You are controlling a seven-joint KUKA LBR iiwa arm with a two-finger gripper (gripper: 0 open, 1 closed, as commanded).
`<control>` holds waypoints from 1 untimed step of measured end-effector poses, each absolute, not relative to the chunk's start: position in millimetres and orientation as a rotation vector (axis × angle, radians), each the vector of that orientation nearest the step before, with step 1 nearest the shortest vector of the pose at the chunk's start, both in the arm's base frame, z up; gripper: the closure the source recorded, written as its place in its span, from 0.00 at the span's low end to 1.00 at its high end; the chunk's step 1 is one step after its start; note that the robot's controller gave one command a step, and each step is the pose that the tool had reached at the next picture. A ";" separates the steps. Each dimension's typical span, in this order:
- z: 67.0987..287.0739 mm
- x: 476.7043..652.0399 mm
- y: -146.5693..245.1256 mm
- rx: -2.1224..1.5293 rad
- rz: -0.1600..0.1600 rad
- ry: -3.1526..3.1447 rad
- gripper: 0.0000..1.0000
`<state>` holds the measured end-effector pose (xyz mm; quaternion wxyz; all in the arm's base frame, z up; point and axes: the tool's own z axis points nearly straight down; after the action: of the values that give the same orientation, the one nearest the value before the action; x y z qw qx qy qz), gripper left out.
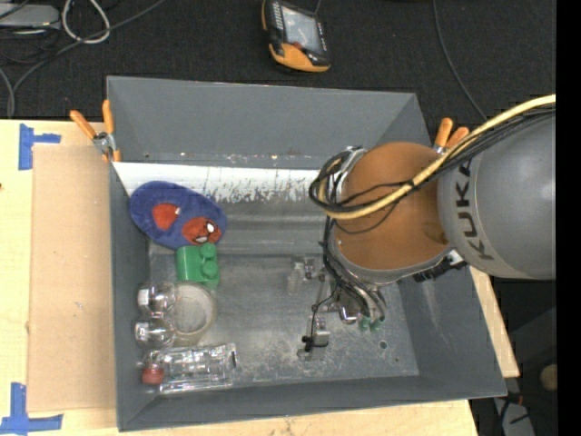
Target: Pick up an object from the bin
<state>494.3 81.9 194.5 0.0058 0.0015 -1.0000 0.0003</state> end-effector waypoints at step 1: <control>198.5 496.1 81.1 -0.004 0.000 -3.139 0.00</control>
Offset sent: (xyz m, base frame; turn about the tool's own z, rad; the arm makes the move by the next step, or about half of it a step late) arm 0.0104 0.0790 -0.1245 -0.3213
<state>496.1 81.1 198.5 0.0015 -0.0012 -1.0000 -0.0001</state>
